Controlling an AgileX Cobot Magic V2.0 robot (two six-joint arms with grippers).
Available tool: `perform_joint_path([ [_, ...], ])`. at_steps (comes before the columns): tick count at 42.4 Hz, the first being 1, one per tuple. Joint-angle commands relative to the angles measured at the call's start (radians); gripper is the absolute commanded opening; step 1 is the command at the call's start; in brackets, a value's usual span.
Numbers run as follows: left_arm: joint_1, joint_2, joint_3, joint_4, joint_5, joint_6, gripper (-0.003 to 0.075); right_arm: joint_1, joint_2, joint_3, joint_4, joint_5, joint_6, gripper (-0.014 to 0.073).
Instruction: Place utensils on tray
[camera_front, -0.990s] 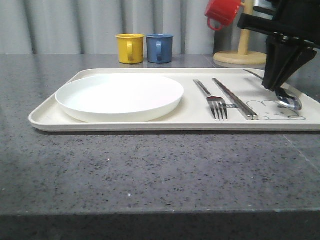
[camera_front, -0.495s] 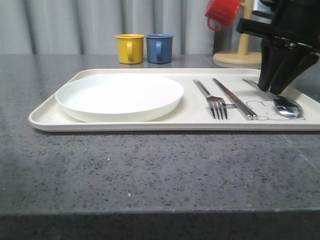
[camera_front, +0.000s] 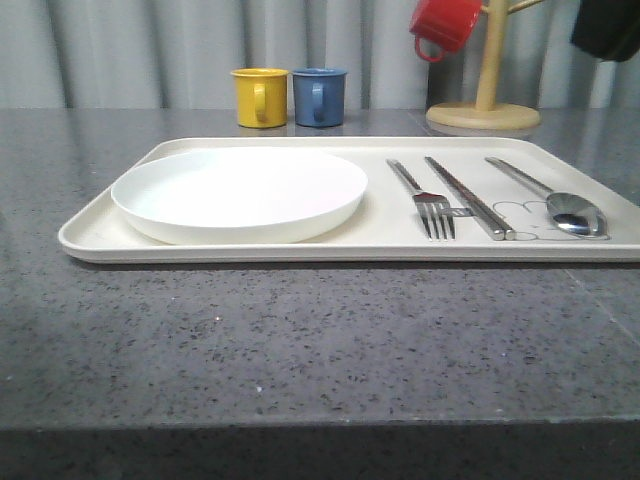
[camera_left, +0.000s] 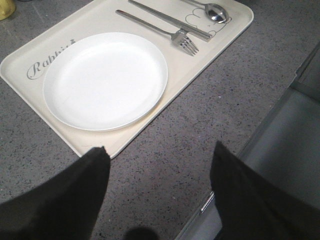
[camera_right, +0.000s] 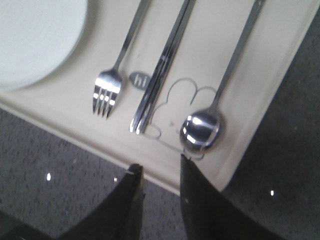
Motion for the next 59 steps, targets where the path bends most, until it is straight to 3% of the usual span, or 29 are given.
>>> perform_joint_path([
  [1, -0.007, -0.002, -0.027, -0.006, -0.073, -0.012, 0.0438, 0.011, -0.162, 0.069, -0.046, -0.01, -0.019, 0.0223],
  [12, -0.007, -0.002, -0.027, -0.006, -0.073, -0.012, 0.0438, 0.011, -0.534, 0.302, -0.046, -0.031, -0.016, 0.0223],
  [22, -0.007, -0.002, -0.027, -0.006, -0.075, -0.012, 0.0438, 0.011, -0.805, 0.41, -0.044, -0.102, 0.067, 0.0223],
  [41, -0.007, -0.002, -0.027, -0.006, -0.075, -0.012, 0.0428, 0.011, -0.892, 0.458, -0.044, -0.148, 0.068, 0.019],
  [51, -0.007, -0.002, -0.027, -0.006, -0.075, -0.012, 0.0154, 0.011, -0.892, 0.458, -0.044, -0.172, 0.068, -0.0106],
  [56, -0.007, -0.002, -0.027, -0.006, -0.075, -0.012, 0.0021, 0.011, -0.892, 0.458, -0.044, -0.187, 0.068, -0.0113],
  [59, -0.007, -0.002, -0.027, -0.006, -0.075, -0.012, -0.002, 0.011, -0.892, 0.458, -0.043, -0.208, 0.068, -0.0113],
])
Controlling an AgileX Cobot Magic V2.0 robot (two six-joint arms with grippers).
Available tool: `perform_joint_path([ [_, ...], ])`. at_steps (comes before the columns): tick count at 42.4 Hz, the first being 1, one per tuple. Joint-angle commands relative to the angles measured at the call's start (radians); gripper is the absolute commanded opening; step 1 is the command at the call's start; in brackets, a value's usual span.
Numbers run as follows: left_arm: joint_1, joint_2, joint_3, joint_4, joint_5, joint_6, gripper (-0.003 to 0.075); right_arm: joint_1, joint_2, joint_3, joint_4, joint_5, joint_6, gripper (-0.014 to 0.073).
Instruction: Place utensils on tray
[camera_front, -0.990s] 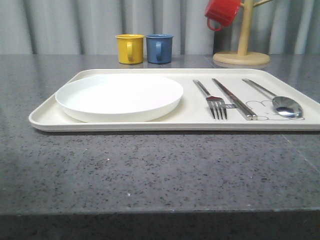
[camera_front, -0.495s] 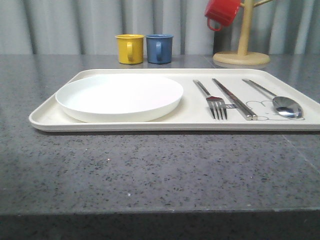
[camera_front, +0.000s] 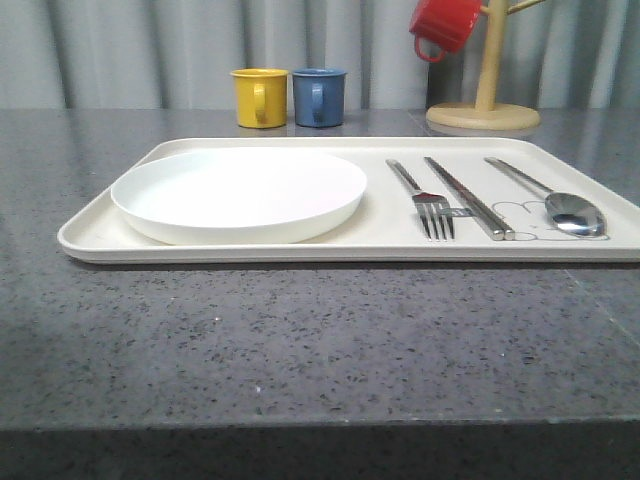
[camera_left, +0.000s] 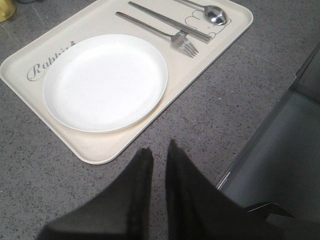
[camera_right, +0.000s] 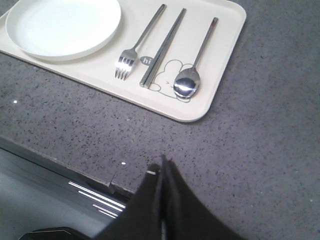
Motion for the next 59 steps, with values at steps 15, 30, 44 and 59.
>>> perform_joint_path([
  [15, -0.007, -0.002, -0.027, -0.006, -0.071, -0.012, -0.002, 0.001, 0.008, -0.023, 0.014, -0.106, 0.001, -0.0113],
  [30, 0.025, -0.036, 0.002, 0.022, -0.095, -0.012, -0.002, 0.001, 0.008, -0.023, 0.014, -0.104, 0.001, -0.0113],
  [44, 0.365, -0.268, 0.364, 0.013, -0.57, -0.012, -0.002, 0.001, 0.008, -0.023, 0.014, -0.089, 0.001, -0.0113],
  [59, 0.67, -0.6, 0.756, -0.107, -0.802, -0.012, -0.002, 0.001, 0.008, -0.023, 0.014, -0.089, 0.001, -0.0113],
])
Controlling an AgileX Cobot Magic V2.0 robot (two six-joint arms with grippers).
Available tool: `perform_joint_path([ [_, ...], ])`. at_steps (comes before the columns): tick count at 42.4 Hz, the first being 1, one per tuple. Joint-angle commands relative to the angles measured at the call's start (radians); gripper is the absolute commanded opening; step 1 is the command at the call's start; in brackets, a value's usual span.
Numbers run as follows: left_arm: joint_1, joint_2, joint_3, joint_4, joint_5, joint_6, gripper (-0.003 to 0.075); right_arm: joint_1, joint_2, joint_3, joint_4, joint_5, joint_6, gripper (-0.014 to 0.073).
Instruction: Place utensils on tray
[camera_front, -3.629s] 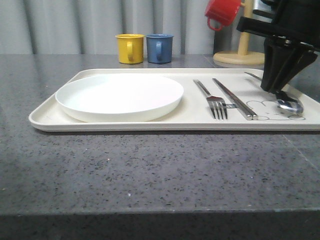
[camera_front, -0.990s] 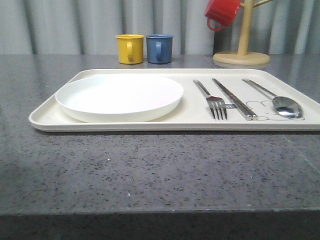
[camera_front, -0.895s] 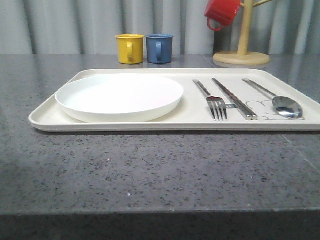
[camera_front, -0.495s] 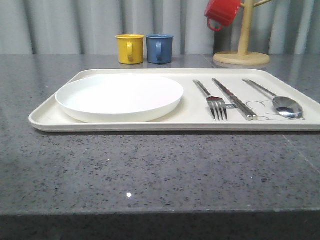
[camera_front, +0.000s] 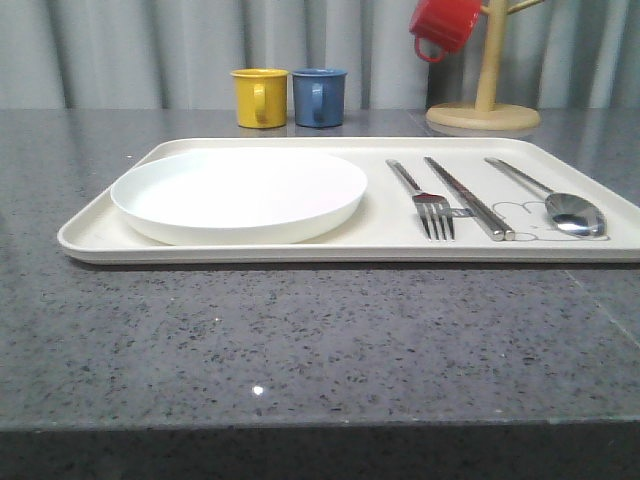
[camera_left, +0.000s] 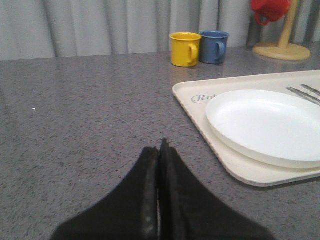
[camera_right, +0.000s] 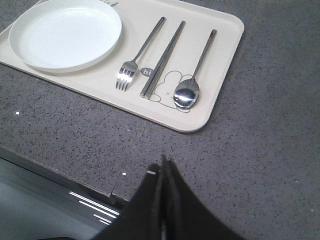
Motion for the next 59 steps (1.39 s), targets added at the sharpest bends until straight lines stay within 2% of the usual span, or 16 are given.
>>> perform_joint_path([
  [1, 0.048, -0.049, 0.033, -0.016, -0.129, -0.012, -0.002, 0.001, 0.009, -0.023, 0.011, -0.061, -0.002, -0.0113],
  [15, 0.169, -0.171, 0.155, -0.006, -0.236, -0.012, -0.002, 0.001, 0.009, -0.023, 0.011, -0.061, -0.002, -0.0113],
  [21, 0.169, -0.171, 0.19, -0.001, -0.283, -0.012, -0.002, 0.001, 0.009, -0.023, 0.011, -0.059, -0.002, -0.0113],
  [45, 0.169, -0.171, 0.19, 0.004, -0.282, -0.01, -0.002, 0.001, 0.009, -0.023, 0.011, -0.057, -0.002, -0.0113],
  [52, 0.169, -0.171, 0.19, -0.01, -0.282, 0.067, -0.002, 0.001, 0.009, -0.023, 0.011, -0.057, -0.002, -0.0113],
  [59, 0.169, -0.171, 0.19, -0.024, -0.282, 0.067, -0.002, 0.001, 0.009, -0.023, 0.011, -0.057, -0.002, -0.0113],
])
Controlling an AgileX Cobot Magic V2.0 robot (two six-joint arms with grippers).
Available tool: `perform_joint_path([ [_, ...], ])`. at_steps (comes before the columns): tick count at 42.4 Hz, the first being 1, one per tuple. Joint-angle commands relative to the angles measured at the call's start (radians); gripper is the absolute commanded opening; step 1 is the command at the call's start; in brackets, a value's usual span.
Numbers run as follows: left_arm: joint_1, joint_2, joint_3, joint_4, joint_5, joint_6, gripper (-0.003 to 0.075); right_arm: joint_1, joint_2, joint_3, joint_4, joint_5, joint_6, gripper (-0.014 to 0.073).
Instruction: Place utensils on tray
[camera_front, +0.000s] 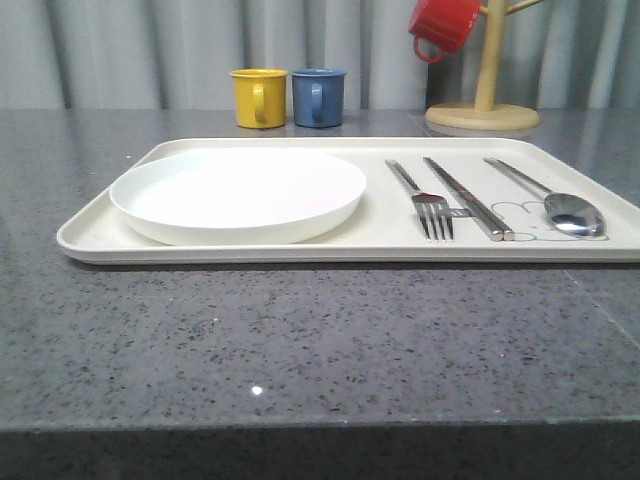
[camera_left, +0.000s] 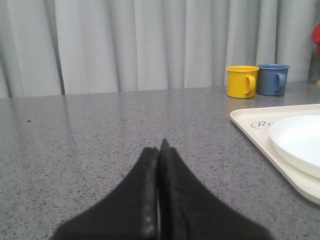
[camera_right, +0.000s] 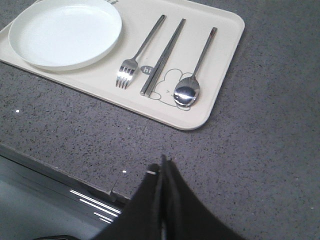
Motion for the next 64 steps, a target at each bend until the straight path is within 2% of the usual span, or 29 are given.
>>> perform_joint_path([
  [1, 0.003, -0.022, 0.016, -0.017, -0.086, 0.007, -0.002, 0.001, 0.009, -0.023, 0.008, -0.063, -0.004, -0.0113],
  [37, 0.003, -0.022, 0.016, -0.017, -0.084, 0.007, -0.002, 0.001, 0.009, -0.023, 0.008, -0.064, -0.004, -0.0113],
  [41, 0.003, -0.022, 0.016, -0.017, -0.084, 0.007, -0.002, -0.019, -0.024, 0.022, -0.016, -0.149, -0.005, -0.0113],
  [53, 0.003, -0.022, 0.016, -0.017, -0.084, 0.007, -0.002, -0.161, -0.242, 0.465, -0.011, -0.739, -0.005, -0.0113],
  [58, 0.003, -0.022, 0.016, -0.017, -0.084, 0.007, -0.002, -0.194, -0.337, 0.619, -0.011, -0.888, -0.005, -0.0113],
  [64, 0.003, -0.022, 0.016, -0.017, -0.084, 0.007, -0.002, -0.211, -0.414, 0.747, -0.011, -0.991, -0.005, -0.0113],
])
